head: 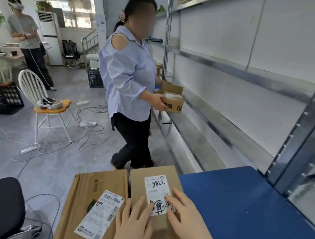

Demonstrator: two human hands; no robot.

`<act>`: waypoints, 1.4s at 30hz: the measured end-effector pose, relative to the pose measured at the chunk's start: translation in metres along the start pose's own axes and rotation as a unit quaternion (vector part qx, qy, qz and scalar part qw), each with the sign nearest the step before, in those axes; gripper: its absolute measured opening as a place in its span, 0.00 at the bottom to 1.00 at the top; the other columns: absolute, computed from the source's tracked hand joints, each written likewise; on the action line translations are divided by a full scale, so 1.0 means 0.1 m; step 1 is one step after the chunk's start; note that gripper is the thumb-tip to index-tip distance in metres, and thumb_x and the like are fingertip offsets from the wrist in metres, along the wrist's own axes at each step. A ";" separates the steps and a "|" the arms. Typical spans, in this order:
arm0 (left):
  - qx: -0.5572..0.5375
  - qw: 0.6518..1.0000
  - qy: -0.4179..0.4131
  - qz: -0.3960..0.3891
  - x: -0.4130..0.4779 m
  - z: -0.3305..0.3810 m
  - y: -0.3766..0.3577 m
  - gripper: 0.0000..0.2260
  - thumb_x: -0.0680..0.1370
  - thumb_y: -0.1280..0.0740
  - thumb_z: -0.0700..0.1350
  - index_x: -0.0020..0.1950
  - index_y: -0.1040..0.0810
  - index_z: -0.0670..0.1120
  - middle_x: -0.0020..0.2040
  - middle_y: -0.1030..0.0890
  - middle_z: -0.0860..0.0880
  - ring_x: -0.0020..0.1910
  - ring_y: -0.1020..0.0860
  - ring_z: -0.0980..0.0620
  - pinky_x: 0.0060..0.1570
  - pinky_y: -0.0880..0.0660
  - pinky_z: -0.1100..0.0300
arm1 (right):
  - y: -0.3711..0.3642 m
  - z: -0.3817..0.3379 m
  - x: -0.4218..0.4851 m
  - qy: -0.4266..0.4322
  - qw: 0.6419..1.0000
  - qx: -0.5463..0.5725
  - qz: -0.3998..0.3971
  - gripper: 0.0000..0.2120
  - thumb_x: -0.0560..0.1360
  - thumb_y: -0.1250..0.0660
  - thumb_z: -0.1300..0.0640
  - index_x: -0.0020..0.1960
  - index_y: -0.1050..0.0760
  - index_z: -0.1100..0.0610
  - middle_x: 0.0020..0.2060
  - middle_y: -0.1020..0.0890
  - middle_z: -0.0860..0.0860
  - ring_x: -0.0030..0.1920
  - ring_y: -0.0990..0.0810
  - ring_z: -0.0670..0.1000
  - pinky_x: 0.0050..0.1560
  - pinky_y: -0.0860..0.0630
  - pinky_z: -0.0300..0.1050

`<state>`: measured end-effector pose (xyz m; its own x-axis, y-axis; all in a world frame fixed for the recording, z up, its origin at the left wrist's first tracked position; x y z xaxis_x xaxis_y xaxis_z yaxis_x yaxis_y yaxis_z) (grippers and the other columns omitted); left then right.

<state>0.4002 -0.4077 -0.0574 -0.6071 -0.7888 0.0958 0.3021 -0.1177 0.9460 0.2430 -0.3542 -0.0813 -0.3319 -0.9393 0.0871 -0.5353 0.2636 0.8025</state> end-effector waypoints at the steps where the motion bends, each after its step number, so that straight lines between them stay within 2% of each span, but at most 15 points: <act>1: 0.006 0.999 -0.010 0.038 0.00 0.03 0.06 0.16 0.74 0.35 0.52 0.61 0.22 0.58 0.69 0.28 0.52 0.67 0.28 0.39 0.63 0.32 0.40 | 0.01 -0.01 0.01 0.001 1.000 -0.008 -0.004 0.21 0.79 0.46 0.42 0.72 0.39 0.38 0.74 0.47 0.35 0.75 0.50 0.46 0.70 0.39 0.44; 3: 0.023 0.999 -0.010 0.027 -0.04 0.07 0.13 0.17 0.71 0.42 0.54 0.55 0.18 0.60 0.63 0.22 0.53 0.60 0.22 0.43 0.59 0.28 0.45 | 0.07 -0.04 -0.01 -0.001 1.000 -0.025 -0.002 0.21 0.79 0.48 0.40 0.71 0.41 0.35 0.75 0.48 0.36 0.76 0.52 0.47 0.68 0.34 0.45; 5: 0.006 0.999 0.029 -0.020 -0.05 0.05 0.09 0.18 0.76 0.44 0.56 0.66 0.31 0.66 0.73 0.35 0.57 0.73 0.36 0.50 0.70 0.43 0.51 | 0.18 -0.04 -0.12 -0.009 1.000 -0.026 0.011 0.21 0.78 0.49 0.38 0.71 0.43 0.33 0.76 0.49 0.37 0.76 0.52 0.46 0.67 0.35 0.47; 7: -0.022 0.999 0.047 0.015 -0.04 0.09 0.09 0.21 0.79 0.46 0.59 0.71 0.44 0.69 0.77 0.48 0.59 0.77 0.51 0.54 0.73 0.53 0.52 | 0.36 0.00 -0.33 -0.028 0.999 -0.021 0.027 0.22 0.78 0.49 0.38 0.72 0.45 0.33 0.76 0.51 0.37 0.75 0.53 0.44 0.68 0.36 0.46; 11: -0.059 0.998 0.001 -0.024 -0.03 0.74 0.18 0.22 0.77 0.45 0.55 0.72 0.39 0.65 0.76 0.40 0.54 0.75 0.43 0.50 0.72 0.46 0.49 | 0.94 0.24 -1.04 -0.093 0.990 -0.017 0.102 0.23 0.78 0.47 0.39 0.72 0.44 0.35 0.75 0.49 0.36 0.74 0.48 0.41 0.66 0.36 0.41; 13: -0.063 0.993 -0.064 -0.078 -0.03 1.29 0.11 0.25 0.76 0.47 0.57 0.75 0.42 0.60 0.77 0.43 0.49 0.75 0.42 0.47 0.72 0.44 0.49 | 1.34 0.42 -1.52 -0.140 0.978 -0.021 0.152 0.23 0.77 0.46 0.39 0.72 0.43 0.35 0.74 0.46 0.36 0.73 0.45 0.41 0.67 0.37 0.43; 14: -0.076 0.986 -0.113 -0.097 -0.07 1.64 0.09 0.27 0.75 0.46 0.56 0.75 0.39 0.54 0.77 0.42 0.44 0.74 0.39 0.43 0.70 0.41 0.46 | 1.54 0.51 -1.79 -0.163 0.970 -0.024 0.178 0.24 0.77 0.46 0.39 0.72 0.43 0.35 0.74 0.44 0.37 0.73 0.43 0.42 0.68 0.38 0.44; 16: -0.140 0.971 -0.170 -0.088 -0.24 2.32 0.02 0.24 0.73 0.33 0.47 0.68 0.27 0.45 0.71 0.31 0.38 0.67 0.30 0.35 0.62 0.33 0.40 | 1.95 0.71 -2.40 -0.208 0.949 -0.035 0.236 0.24 0.77 0.46 0.40 0.72 0.41 0.37 0.73 0.41 0.40 0.72 0.40 0.44 0.69 0.38 0.44; 19: -0.173 0.943 -0.252 -0.134 -0.79 3.40 -0.22 0.25 0.70 0.29 0.36 0.67 0.25 0.47 0.70 0.29 0.40 0.63 0.28 0.36 0.55 0.30 0.44 | 2.52 0.96 -3.48 -0.286 0.901 -0.050 0.321 0.22 0.76 0.45 0.43 0.70 0.36 0.41 0.71 0.35 0.45 0.69 0.34 0.47 0.67 0.37 0.42; 22: -0.162 0.894 -0.372 -0.191 -1.54 4.39 -0.44 0.27 0.75 0.33 0.40 0.72 0.34 0.53 0.74 0.36 0.45 0.67 0.32 0.41 0.58 0.31 0.48 | 2.94 1.04 -4.63 -0.346 0.851 -0.091 0.384 0.21 0.76 0.42 0.48 0.69 0.32 0.46 0.68 0.31 0.49 0.65 0.30 0.51 0.64 0.32 0.44; 24: -0.174 0.855 -0.436 -0.219 -2.10 4.93 -0.52 0.27 0.75 0.34 0.41 0.73 0.36 0.51 0.74 0.37 0.44 0.69 0.34 0.42 0.62 0.33 0.47 | 3.15 1.04 -5.37 -0.377 0.814 -0.115 0.426 0.20 0.77 0.41 0.49 0.68 0.31 0.47 0.66 0.30 0.49 0.64 0.29 0.52 0.62 0.30 0.47; 28: -0.172 0.797 -0.532 -0.226 -3.04 5.78 -0.57 0.25 0.77 0.38 0.44 0.74 0.39 0.52 0.74 0.39 0.45 0.70 0.36 0.44 0.66 0.35 0.51 | 3.53 1.07 -6.61 -0.417 0.756 -0.145 0.484 0.18 0.78 0.41 0.50 0.68 0.31 0.46 0.68 0.32 0.46 0.66 0.32 0.48 0.63 0.31 0.45; 34: -0.192 0.775 -0.557 -0.230 -3.79 6.74 -0.54 0.24 0.79 0.41 0.47 0.75 0.42 0.54 0.77 0.44 0.50 0.72 0.39 0.46 0.67 0.34 0.46 | 3.89 1.27 -7.74 -0.451 0.716 -0.144 0.514 0.18 0.78 0.40 0.51 0.67 0.30 0.46 0.67 0.31 0.43 0.65 0.32 0.46 0.61 0.31 0.42; 38: -0.193 0.801 -0.512 -0.242 -3.84 7.04 -0.72 0.21 0.80 0.43 0.49 0.74 0.39 0.53 0.76 0.43 0.47 0.72 0.37 0.44 0.66 0.32 0.45 | 3.85 1.58 -7.81 -0.459 0.736 -0.117 0.484 0.19 0.78 0.40 0.53 0.68 0.31 0.47 0.68 0.33 0.45 0.66 0.33 0.49 0.59 0.31 0.41; 42: -0.190 0.813 -0.478 -0.275 -3.78 7.10 -0.99 0.19 0.81 0.45 0.50 0.73 0.38 0.53 0.77 0.45 0.46 0.73 0.40 0.44 0.69 0.38 0.49 | 3.71 1.85 -7.57 -0.474 0.752 -0.102 0.447 0.22 0.77 0.42 0.56 0.71 0.34 0.48 0.72 0.37 0.48 0.71 0.38 0.54 0.63 0.32 0.46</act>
<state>0.0780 0.3302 0.0330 -0.9657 0.2528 0.0589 -0.1132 -0.6144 0.7809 0.1524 0.4952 0.0410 -0.9445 0.1963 0.2634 0.3285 0.5667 0.7556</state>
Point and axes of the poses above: each hand's wrist, its own x-axis towards the middle knuckle, its own y-axis out of the back of the hand, z = x × y, the point moved 6 cm from there along x, towards the middle knuckle
